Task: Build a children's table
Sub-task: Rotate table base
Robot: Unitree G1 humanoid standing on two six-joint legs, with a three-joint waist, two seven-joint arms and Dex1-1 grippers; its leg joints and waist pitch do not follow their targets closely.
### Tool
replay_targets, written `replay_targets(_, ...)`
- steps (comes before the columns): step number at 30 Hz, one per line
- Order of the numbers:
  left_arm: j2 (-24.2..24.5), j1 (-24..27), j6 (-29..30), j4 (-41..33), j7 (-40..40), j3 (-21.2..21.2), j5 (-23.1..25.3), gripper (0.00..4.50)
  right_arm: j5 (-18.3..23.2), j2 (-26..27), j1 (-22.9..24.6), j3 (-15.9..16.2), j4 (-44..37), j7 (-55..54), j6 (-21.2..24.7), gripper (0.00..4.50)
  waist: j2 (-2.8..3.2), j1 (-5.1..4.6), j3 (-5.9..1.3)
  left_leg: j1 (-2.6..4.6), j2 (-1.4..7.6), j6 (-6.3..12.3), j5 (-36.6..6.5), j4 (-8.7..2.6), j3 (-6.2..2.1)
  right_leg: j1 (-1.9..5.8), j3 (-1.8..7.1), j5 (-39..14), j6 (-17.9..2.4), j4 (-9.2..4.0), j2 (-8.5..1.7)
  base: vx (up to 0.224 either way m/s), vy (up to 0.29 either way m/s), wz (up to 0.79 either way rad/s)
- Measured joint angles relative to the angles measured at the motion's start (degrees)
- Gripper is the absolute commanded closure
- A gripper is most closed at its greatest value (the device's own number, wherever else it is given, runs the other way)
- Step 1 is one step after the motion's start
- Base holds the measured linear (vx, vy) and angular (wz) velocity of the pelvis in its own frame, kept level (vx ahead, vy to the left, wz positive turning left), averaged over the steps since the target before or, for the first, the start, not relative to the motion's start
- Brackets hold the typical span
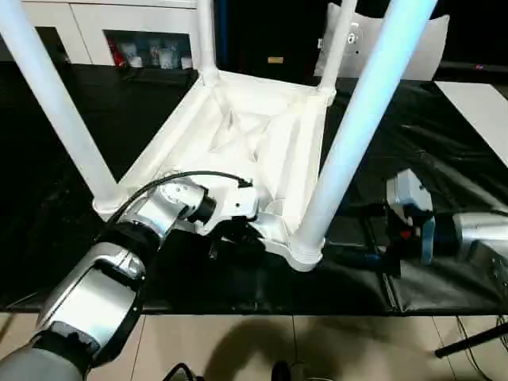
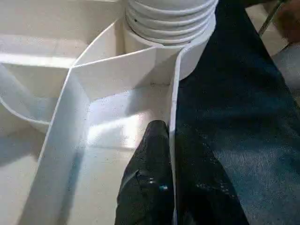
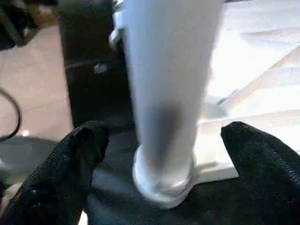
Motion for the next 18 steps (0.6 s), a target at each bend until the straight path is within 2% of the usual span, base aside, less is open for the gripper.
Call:
replay_targets(3, 1.17, 1.34, 2.8, -3.21, 0.53, 0.74, -0.45, 4.46, -0.29, 0.15, 0.13, 0.2, 1.11, -0.19, -1.32, 0.0, 0.2, -0.31, 0.13, 0.0, 0.01, 0.0, 0.0, -0.12, 0.04, -0.09, 0.0, 0.0, 0.0, 0.0, 0.01, 0.0, 0.0, 0.0)
replay_targets(5, 3.16, 4.39, 5.78, -8.79, 1.16, 1.97, -0.76, 4.46, -0.19, 0.15, 2.09, 0.15, 0.71, -0.17, -2.58, 0.0, 0.15, -0.87, 0.16, 0.08, 0.05, 0.0, 0.01, -0.32, 0.07, -0.12, 0.01, -0.06, 0.01, -0.01, 0.07, 0.0, 0.0, 0.0)
replay_targets(8, 7.07, 9.43, 9.92, -16.98, 1.45, 3.9, -1.92, 4.46, -0.86, 0.7, 4.76, 0.57, 1.97, 0.17, -5.06, 0.0, 0.2, -2.27, 0.16, 0.24, 0.05, -0.01, 0.01, -0.55, 0.1, -0.13, 0.07, -0.15, 0.01, -0.01, 0.14, 0.0, 0.0, 0.0)
replay_targets(9, 8.26, 11.17, 11.22, -19.52, 1.78, 4.72, -2.21, 4.46, -1.59, 1.37, 4.54, 0.87, 3.21, 0.18, -6.26, 0.0, 0.19, -2.79, 0.17, 0.3, 0.06, -0.01, 0.01, -0.56, 0.1, -0.13, 0.1, -0.15, 0.02, 0.0, 0.19, 0.0, 0.0, 0.0)
replay_targets(12, 10.37, 15.05, 13.52, -25.25, 2.12, 6.6, -2.75, 4.46, -2.58, 2.86, 2.71, 1.75, 6.93, 0.41, -8.41, 0.0, 0.12, -3.15, 0.31, 0.38, 0.05, -0.02, 0.02, -0.6, 0.1, -0.13, 0.14, -0.33, 0.31, 0.0, 0.22, 0.0, 0.0, 0.0)
replay_targets(15, 11.75, 18.22, 13.1, -30.02, 1.44, 6.76, -3.56, 4.46, -3.66, 4.95, -0.26, 3.1, 10.94, 1.24, -11.56, 0.0, 0.03, -2.52, 0.41, 0.38, 0.04, -0.03, 0.03, -0.69, 0.08, -0.09, 0.08, -0.39, 0.38, 0.0, 0.17, 0.0, 0.0, 0.0)
replay_targets(18, 11.05, 18.13, 12.22, -30.78, 0.98, 5.95, -3.57, 4.46, -3.93, 6.76, -1.63, 4.97, 13.11, 2.82, -13.28, 0.0, 0.06, -1.24, 0.5, 0.25, 0.03, -0.02, 0.03, -0.71, 0.1, -0.1, 0.02, -0.47, 0.45, -0.01, 0.05, 0.0, 0.0, 0.0)
